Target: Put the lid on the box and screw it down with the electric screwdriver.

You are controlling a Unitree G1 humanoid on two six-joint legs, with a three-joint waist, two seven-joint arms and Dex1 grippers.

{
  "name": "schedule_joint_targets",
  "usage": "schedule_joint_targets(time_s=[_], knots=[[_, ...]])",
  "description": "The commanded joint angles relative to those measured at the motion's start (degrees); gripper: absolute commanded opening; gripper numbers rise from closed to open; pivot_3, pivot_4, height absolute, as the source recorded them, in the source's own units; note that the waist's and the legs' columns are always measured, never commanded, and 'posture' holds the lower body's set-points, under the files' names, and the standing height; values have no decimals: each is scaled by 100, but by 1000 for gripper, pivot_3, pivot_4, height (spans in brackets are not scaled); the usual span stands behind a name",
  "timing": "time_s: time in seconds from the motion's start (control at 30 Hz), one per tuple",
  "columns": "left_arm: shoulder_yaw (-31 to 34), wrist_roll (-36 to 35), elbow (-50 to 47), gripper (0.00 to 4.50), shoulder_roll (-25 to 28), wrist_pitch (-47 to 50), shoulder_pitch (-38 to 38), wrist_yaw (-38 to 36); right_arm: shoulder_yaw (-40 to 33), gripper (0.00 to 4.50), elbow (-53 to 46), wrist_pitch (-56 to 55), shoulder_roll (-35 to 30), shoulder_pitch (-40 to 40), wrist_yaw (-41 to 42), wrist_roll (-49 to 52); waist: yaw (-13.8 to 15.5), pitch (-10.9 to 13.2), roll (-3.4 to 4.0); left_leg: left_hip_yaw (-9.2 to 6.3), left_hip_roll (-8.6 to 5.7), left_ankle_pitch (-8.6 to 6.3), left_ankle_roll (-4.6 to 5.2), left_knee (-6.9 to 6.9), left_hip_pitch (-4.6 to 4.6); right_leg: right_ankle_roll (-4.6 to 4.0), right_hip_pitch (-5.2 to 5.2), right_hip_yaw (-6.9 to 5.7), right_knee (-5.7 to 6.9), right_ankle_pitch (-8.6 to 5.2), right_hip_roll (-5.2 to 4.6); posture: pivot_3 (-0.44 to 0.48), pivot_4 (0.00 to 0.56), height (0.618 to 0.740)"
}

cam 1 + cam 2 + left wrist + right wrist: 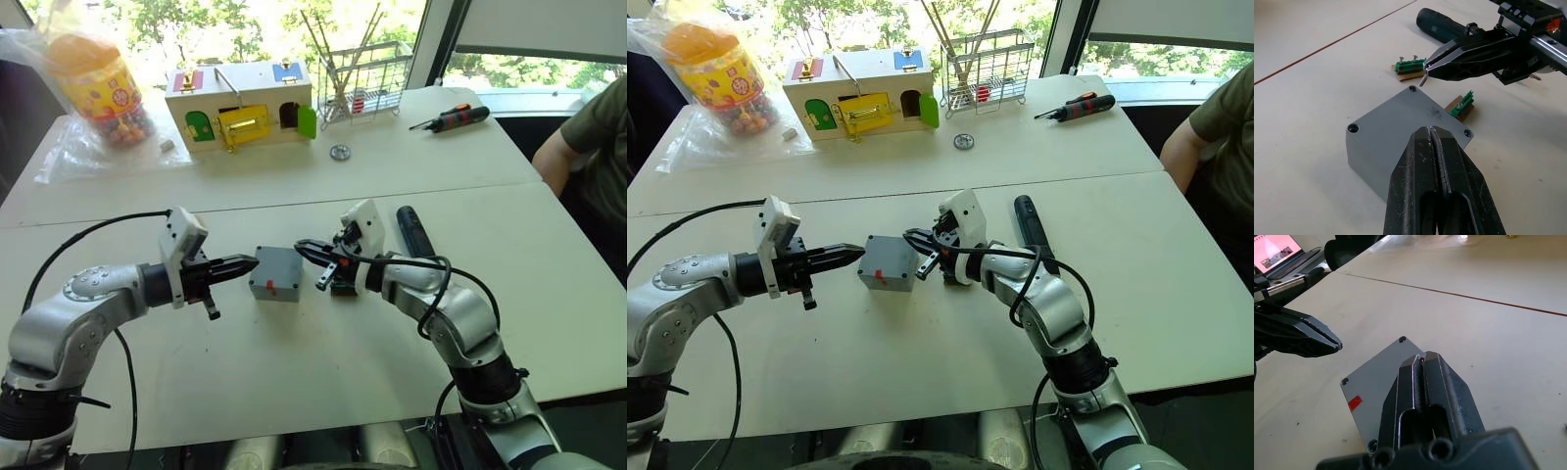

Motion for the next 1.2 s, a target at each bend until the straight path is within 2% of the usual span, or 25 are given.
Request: schedule_joint_targets(time_s=[0.03, 1.17, 1.2], knots=[[-42, 64, -75, 0, 90, -106, 15, -61, 6, 33, -77, -149, 37, -71, 47, -40, -1, 0, 0, 0, 0, 0, 0, 0, 0, 0, 0, 0, 0, 0, 0, 0, 150, 740], [-266, 254, 31, 0, 40, -216, -147, -124, 157, 33, 359, -348, 157, 31, 74, -413, 0, 0, 0, 0, 0, 0, 0, -2, 0, 0, -1, 0, -1, 0, 0, 0, 150, 740], [-272, 254, 38, 0, 36, -214, -170, -122, 156, 284, 379, -356, 158, 18, 87, -422, 3, 0, 0, 0, 0, 0, 0, -2, 0, 0, -1, 0, -1, 0, 0, 0, 150, 740]])
